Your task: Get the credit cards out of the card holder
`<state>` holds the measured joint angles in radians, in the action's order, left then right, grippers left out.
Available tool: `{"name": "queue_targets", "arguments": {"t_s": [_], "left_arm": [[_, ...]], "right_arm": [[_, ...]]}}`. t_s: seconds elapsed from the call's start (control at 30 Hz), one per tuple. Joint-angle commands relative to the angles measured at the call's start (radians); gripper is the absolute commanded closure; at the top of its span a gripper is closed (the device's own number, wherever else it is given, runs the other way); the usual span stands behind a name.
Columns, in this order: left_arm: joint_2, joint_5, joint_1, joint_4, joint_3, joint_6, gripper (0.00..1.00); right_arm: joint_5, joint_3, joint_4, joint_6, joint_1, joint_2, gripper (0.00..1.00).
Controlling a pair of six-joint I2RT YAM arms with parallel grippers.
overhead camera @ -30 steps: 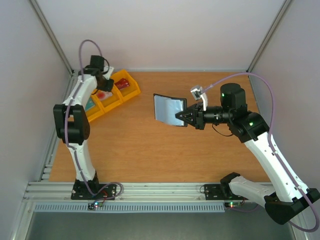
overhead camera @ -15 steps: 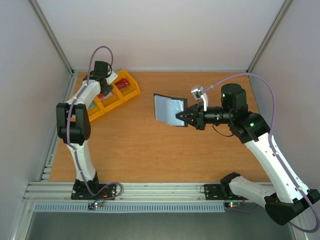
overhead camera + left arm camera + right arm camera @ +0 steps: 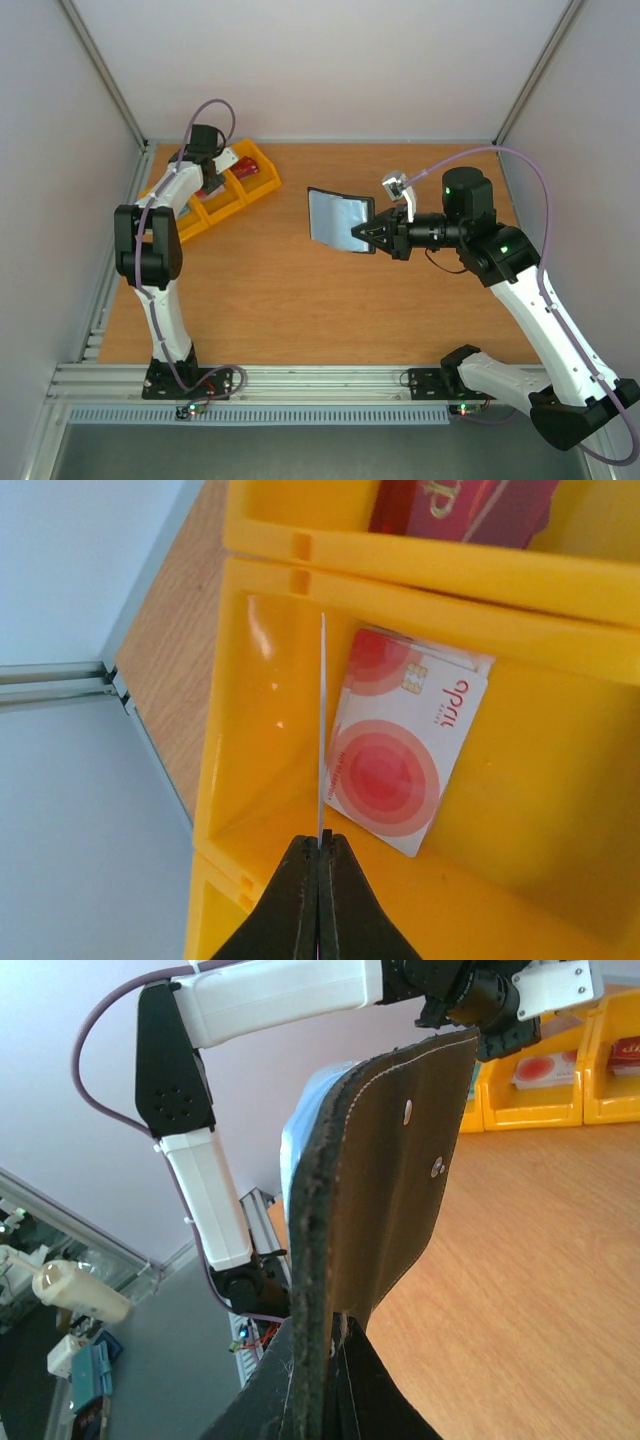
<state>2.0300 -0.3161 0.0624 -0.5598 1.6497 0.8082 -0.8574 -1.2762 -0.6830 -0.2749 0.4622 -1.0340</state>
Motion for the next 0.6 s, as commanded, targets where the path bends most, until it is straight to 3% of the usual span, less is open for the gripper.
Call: {"name": "queue_targets", "arguments": {"t_s": [0.0, 0.37, 0.57], "left_arm": [[-0.002, -0.037, 0.003, 0.054, -0.054, 0.089, 1.0], [0.023, -0.095, 0.017, 0.142, -0.096, 0.19, 1.0], [0.008, -0.085, 0.016, 0.078, -0.011, 0.112, 1.0]], "right_arm": [[-0.018, -0.021, 0.007, -0.015, 0.007, 0.013, 0.99], [-0.018, -0.018, 0.007, -0.015, 0.007, 0.015, 0.99], [0.053, -0.01, -0.01, 0.0, 0.006, -0.005, 0.99]]}}
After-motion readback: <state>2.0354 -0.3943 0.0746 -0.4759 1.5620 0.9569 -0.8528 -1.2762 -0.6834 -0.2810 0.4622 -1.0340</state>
